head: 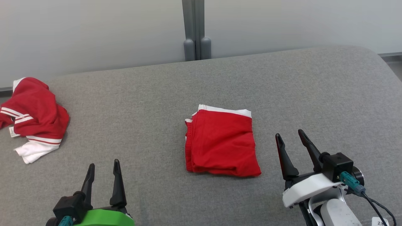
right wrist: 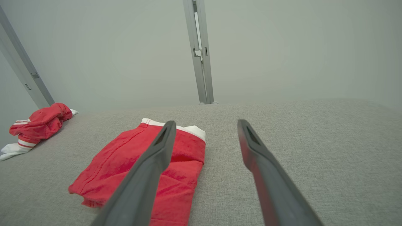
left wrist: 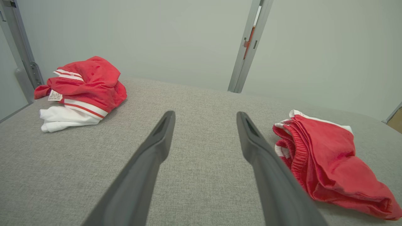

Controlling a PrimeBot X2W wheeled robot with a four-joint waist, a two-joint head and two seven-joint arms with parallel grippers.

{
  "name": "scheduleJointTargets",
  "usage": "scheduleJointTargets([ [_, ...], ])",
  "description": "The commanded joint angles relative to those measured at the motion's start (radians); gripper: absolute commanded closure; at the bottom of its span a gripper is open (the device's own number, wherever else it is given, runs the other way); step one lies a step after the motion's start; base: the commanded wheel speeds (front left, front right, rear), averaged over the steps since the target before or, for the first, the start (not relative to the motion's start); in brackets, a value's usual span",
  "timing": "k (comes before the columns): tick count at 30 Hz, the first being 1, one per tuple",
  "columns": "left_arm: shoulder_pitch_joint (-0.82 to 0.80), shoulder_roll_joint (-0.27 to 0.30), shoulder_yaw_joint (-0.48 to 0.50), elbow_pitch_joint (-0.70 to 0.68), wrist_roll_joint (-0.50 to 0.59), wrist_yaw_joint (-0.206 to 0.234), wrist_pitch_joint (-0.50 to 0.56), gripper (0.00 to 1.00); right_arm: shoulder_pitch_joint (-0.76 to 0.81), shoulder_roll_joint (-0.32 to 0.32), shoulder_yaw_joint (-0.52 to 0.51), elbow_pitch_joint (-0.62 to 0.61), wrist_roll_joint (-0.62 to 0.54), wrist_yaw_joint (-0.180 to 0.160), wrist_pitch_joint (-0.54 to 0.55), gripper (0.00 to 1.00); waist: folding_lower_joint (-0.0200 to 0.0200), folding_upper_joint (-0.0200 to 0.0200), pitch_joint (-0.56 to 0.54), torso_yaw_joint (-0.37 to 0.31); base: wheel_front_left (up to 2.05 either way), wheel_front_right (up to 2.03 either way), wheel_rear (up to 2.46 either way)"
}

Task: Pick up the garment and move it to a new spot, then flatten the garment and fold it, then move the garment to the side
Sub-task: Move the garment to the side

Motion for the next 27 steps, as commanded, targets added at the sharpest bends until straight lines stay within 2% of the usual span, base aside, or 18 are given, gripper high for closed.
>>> scheduleJointTargets([
  [1,0.011,0.000,0.001,0.003,0.004,-0.006,-0.001,0.00,0.006,-0.001,-0.003,0.003,-0.002,-0.001,-0.003,0.00,0.0000,0.0000,0.001,0.001,0.00,0.00,0.00],
  [17,0.014,-0.002,-0.003,0.003,0.012,-0.012,-0.001,0.00,-0.003,-0.001,-0.022,0.043,-0.016,-0.001,-0.002,0.00,0.0000,0.0000,0.005,0.012,0.00,0.00,0.00],
  [22,0.004,-0.002,-0.016,-0.001,0.010,-0.013,-0.001,0.00,-0.046,-0.001,-0.041,0.081,-0.009,-0.001,0.066,0.00,0.0000,0.0000,0.019,0.027,0.00,0.00,0.00],
  [27,-0.016,-0.002,-0.038,-0.008,0.003,-0.010,-0.001,0.00,-0.111,-0.001,-0.050,0.103,0.014,-0.001,0.187,0.00,0.0000,0.0000,0.048,0.050,0.00,0.00,0.00],
])
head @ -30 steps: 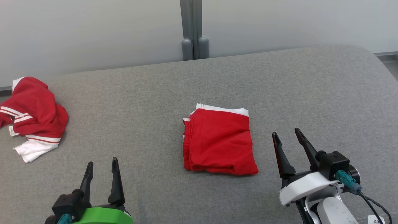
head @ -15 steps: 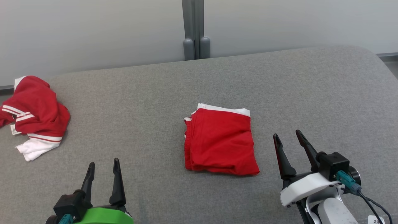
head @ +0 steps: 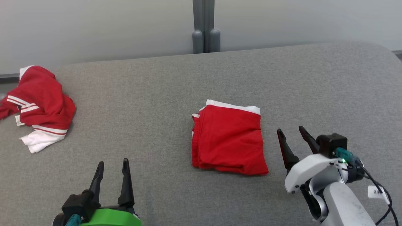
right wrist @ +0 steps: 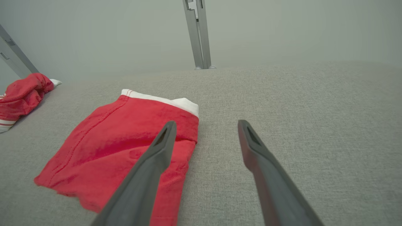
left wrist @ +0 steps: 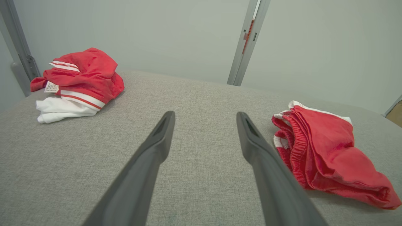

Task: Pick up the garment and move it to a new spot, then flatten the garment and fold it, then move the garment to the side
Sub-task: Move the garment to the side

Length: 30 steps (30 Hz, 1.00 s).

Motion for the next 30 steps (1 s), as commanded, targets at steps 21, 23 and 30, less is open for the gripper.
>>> scheduleJointTargets([
  [21,-0.087,0.001,-0.053,-0.029,-0.024,0.017,-0.001,0.00,-0.193,-0.034,0.041,0.220,0.098,-0.001,0.371,0.00,0.0000,-0.0001,0.160,0.143,0.00,0.00,0.00],
  [23,-0.089,0.001,-0.052,-0.033,-0.023,0.017,-0.001,0.00,-0.197,-0.038,0.056,0.227,0.111,-0.001,0.360,0.52,0.0000,-0.0001,0.163,0.144,0.00,0.00,0.00],
  [30,-0.101,0.001,-0.056,-0.051,-0.005,0.011,-0.001,0.00,-0.239,-0.069,0.093,0.208,0.116,-0.002,0.298,1.00,0.0000,-0.0001,0.179,0.108,0.00,0.00,0.00],
])
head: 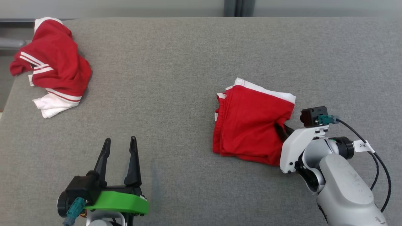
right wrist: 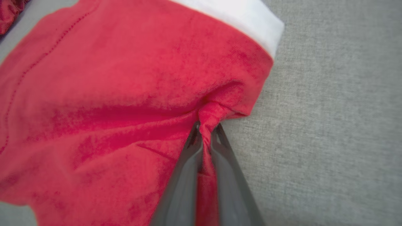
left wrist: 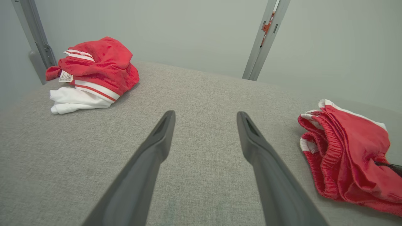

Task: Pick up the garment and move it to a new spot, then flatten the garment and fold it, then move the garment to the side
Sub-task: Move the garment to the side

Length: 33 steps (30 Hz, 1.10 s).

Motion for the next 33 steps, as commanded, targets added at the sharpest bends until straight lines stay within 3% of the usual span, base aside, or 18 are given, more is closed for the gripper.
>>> scheduleJointTargets([
  [1,-0.021,0.001,-0.002,-0.007,0.002,-0.004,-0.001,0.00,-0.020,-0.019,-0.002,-0.006,-0.009,-0.002,-0.018,1.00,0.0000,0.0000,0.011,-0.025,0.00,0.00,0.00],
  [20,-0.150,0.032,-0.022,-0.042,0.060,-0.033,0.004,0.00,-0.110,-0.006,-0.164,-0.039,-0.088,-0.002,-0.210,1.00,0.0000,0.0000,0.189,-0.430,0.00,0.00,0.00],
  [26,-0.163,0.050,-0.033,-0.071,0.070,-0.032,0.023,0.00,-0.113,0.002,-0.208,-0.028,-0.106,-0.002,-0.256,1.00,0.0000,0.0000,0.214,-0.475,0.00,0.00,0.00],
  [33,-0.166,0.069,-0.032,-0.112,0.076,-0.021,0.047,0.00,-0.163,-0.015,-0.222,-0.001,-0.126,-0.002,-0.290,1.00,0.0000,0.0000,0.237,-0.458,0.00,0.00,0.00],
])
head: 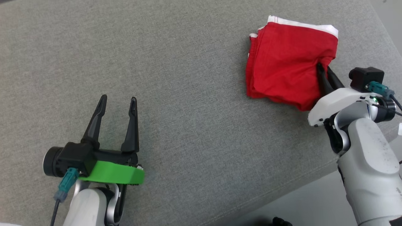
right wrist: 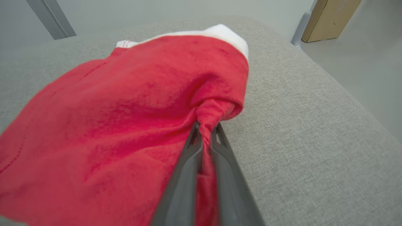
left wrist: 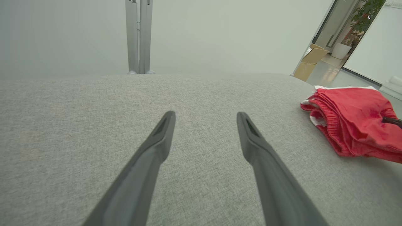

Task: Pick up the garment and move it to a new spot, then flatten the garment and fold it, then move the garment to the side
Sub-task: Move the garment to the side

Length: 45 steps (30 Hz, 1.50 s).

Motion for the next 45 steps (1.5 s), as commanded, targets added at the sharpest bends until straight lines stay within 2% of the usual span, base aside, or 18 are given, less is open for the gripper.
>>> scheduleJointTargets([
  [1,-0.015,0.012,0.005,-0.012,0.003,0.005,0.005,0.00,-0.035,-0.020,0.006,0.011,-0.009,-0.001,-0.008,1.00,0.0000,0.0000,0.026,0.003,0.00,0.00,0.00],
  [6,-0.025,0.022,0.010,-0.050,0.005,0.014,0.019,0.00,-0.144,-0.098,0.041,0.067,-0.041,-0.001,-0.003,1.00,0.0000,0.0000,0.049,0.048,0.00,0.00,0.00],
  [12,-0.034,0.029,0.013,-0.092,0.005,0.023,0.026,0.00,-0.285,-0.241,0.097,0.165,-0.090,-0.002,-0.004,1.00,0.0000,0.0000,0.080,0.114,0.00,0.00,0.00],
  [17,-0.033,0.033,0.005,-0.112,0.005,0.023,0.030,0.00,-0.370,-0.330,0.080,0.246,-0.101,-0.002,-0.019,1.00,0.0000,0.0000,0.108,0.157,0.00,0.00,0.00],
  [21,-0.030,0.028,-0.009,-0.114,0.009,0.025,0.027,0.00,-0.412,-0.375,0.074,0.301,-0.125,-0.002,-0.035,1.00,0.0000,0.0000,0.123,0.179,0.00,0.00,0.00],
  [22,-0.028,0.028,-0.011,-0.113,0.010,0.026,0.026,0.00,-0.421,-0.385,0.072,0.315,-0.138,-0.002,-0.046,0.96,0.0000,0.0000,0.125,0.182,0.00,0.00,0.00],
  [23,-0.028,0.028,-0.013,-0.112,0.010,0.026,0.025,0.00,-0.428,-0.390,0.071,0.321,-0.149,-0.002,-0.064,0.69,0.0000,0.0000,0.127,0.184,0.00,0.00,0.00],
  [24,-0.027,0.028,-0.014,-0.110,0.010,0.026,0.025,0.00,-0.436,-0.392,0.070,0.327,-0.157,-0.002,-0.083,0.32,0.0000,0.0000,0.129,0.186,0.00,0.00,0.00],
  [25,-0.027,0.029,-0.016,-0.108,0.009,0.026,0.024,0.00,-0.443,-0.395,0.066,0.337,-0.170,-0.002,-0.106,0.00,0.0000,0.0000,0.130,0.187,0.00,0.00,0.00],
  [28,-0.027,0.031,-0.021,-0.104,0.011,0.026,0.025,0.00,-0.458,-0.398,0.040,0.359,-0.222,-0.002,-0.154,0.00,0.0000,0.0000,0.131,0.187,0.00,0.00,0.00],
  [35,-0.029,0.031,-0.029,-0.093,0.006,0.030,0.026,0.00,-0.477,-0.328,-0.006,0.383,-0.265,-0.002,-0.195,0.00,0.0000,0.0000,0.109,0.176,0.00,0.00,0.00],
  [45,-0.047,0.025,-0.006,-0.032,-0.030,0.036,0.004,0.00,-0.417,-0.220,0.060,0.283,-0.241,-0.002,-0.202,0.00,0.0000,0.0000,0.001,0.161,0.00,0.00,0.00],
])
